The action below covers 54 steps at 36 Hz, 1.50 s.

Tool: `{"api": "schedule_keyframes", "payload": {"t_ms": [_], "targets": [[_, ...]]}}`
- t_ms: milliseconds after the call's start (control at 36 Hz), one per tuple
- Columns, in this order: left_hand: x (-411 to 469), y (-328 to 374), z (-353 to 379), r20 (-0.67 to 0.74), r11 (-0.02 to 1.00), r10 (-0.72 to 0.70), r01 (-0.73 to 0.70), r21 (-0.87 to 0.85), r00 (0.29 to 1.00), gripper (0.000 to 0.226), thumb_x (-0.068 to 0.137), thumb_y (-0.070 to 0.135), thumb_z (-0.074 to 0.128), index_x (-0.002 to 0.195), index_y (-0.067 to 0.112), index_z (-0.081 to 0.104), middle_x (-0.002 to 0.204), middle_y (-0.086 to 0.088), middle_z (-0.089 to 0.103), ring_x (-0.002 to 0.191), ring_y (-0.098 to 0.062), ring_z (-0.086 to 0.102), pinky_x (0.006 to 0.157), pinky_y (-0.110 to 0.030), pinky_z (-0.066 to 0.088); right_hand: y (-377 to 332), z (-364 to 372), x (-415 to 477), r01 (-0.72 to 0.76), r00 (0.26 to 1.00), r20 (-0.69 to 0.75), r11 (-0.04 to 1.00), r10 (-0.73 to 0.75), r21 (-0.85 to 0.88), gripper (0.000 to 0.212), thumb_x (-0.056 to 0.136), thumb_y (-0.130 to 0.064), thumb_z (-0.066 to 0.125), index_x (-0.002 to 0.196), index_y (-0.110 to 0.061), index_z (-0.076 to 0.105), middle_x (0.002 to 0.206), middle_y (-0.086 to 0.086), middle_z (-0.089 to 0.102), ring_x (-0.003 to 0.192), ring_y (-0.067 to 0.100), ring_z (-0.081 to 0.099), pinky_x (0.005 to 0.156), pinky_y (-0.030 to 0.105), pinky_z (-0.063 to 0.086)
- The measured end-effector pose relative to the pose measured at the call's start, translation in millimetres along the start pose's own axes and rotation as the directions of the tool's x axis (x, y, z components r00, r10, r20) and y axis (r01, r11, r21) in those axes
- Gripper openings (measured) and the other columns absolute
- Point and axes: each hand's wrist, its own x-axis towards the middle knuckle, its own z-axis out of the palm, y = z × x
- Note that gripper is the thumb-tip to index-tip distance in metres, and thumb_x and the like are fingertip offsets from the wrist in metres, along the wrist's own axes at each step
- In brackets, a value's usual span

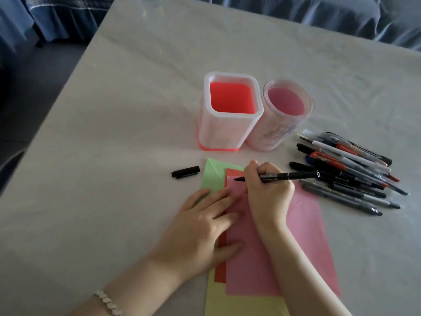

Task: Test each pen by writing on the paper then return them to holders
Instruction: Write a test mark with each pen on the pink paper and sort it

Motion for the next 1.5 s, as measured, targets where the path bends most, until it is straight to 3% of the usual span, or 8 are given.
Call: {"api": "schedule_keyframes", "payload": {"t_ms": [194,389,611,778,1000,1278,1361,1500], "targets": [[0.8,-1.5,1.6,-0.020,1.000,0.003,-0.003,-0.017,1.000,0.042,0.073,0.050,0.058,0.101,0.022,0.071,0.123,0.000,0.062,0.122,-0.013,0.047,0.104,-0.033,0.030,-1.4,-0.2,0.5,0.015,1.000,0.025,1.000,-0.015,0.024,0.040,0.077,-0.024,0.055,0.050,0.002,0.043,0.044,0.018,0.042,0.051,0.027,0.038,0.049,0.024,0.029],[1.3,-1.0,0.8,-0.010,1.000,-0.009,0.009,-0.022,1.000,0.043,0.073,0.051,0.057,0.102,0.022,0.071,0.124,0.000,0.062,0.122,-0.012,0.047,0.105,-0.033,0.029,1.1,1.7,0.1,0.027,0.999,0.030,0.999,-0.028,0.030,0.048,0.074,-0.042,0.045,0.050,0.000,0.045,0.045,0.017,0.047,0.049,0.027,0.041,0.052,0.031,0.034],[1.0,0.0,0.2,-0.013,1.000,-0.010,0.010,-0.024,1.000,0.043,0.074,0.051,0.056,0.101,0.022,0.072,0.123,-0.001,0.063,0.122,-0.012,0.046,0.105,-0.032,0.029,-0.4,-0.4,0.1,0.002,1.000,-0.026,1.000,-0.002,0.008,0.040,0.077,-0.025,0.054,0.048,-0.001,0.041,0.044,0.018,0.041,0.056,0.030,0.038,0.049,0.025,0.028],[1.3,0.0,0.1,-0.008,1.000,-0.011,0.011,-0.027,1.000,0.043,0.074,0.051,0.056,0.101,0.022,0.072,0.124,-0.001,0.062,0.122,-0.012,0.046,0.105,-0.032,0.029,2.1,0.0,0.4,0.009,1.000,-0.002,1.000,-0.008,0.025,0.042,0.076,-0.031,0.052,0.048,-0.001,0.042,0.044,0.018,0.044,0.054,0.030,0.040,0.050,0.028,0.031],[1.8,-0.3,0.6,-0.001,1.000,-0.012,0.012,-0.024,1.000,0.043,0.074,0.052,0.055,0.101,0.022,0.071,0.124,0.000,0.062,0.123,-0.011,0.045,0.105,-0.032,0.028,1.1,-0.1,-0.2,-0.008,1.000,0.011,1.000,0.008,0.006,0.038,0.073,-0.022,0.054,0.045,-0.002,0.036,0.042,0.006,0.030,0.048,0.011,0.027,0.049,0.023,0.025],[1.7,0.0,0.9,-0.008,1.000,-0.012,0.012,-0.025,1.000,0.043,0.074,0.052,0.055,0.101,0.022,0.071,0.123,0.000,0.062,0.123,-0.011,0.044,0.105,-0.032,0.028,-0.5,-0.9,0.4,-0.018,1.000,0.000,1.000,0.018,0.008,0.035,0.074,-0.020,0.054,0.046,-0.012,0.034,0.042,0.003,0.027,0.048,0.015,0.027,0.050,0.028,0.025],[1.5,0.5,0.9,-0.009,1.000,-0.011,0.011,-0.022,1.000,0.043,0.074,0.052,0.055,0.101,0.022,0.071,0.123,0.000,0.062,0.123,-0.011,0.044,0.105,-0.032,0.028,-0.6,-1.6,0.6,-0.033,0.999,0.011,0.999,0.032,0.037,0.038,0.074,-0.021,0.054,0.045,-0.006,0.035,0.041,0.012,0.031,0.047,0.012,0.027,0.049,0.025,0.025],[2.1,-0.5,0.7,-0.012,1.000,-0.011,0.010,-0.030,1.000,0.042,0.074,0.051,0.056,0.101,0.022,0.071,0.124,0.000,0.062,0.124,-0.012,0.045,0.105,-0.033,0.028,-0.5,-0.5,0.1,-0.015,1.000,0.027,0.999,0.014,0.036,0.039,0.074,-0.024,0.054,0.047,0.000,0.041,0.043,0.017,0.042,0.047,0.025,0.036,0.051,0.030,0.031]]}}
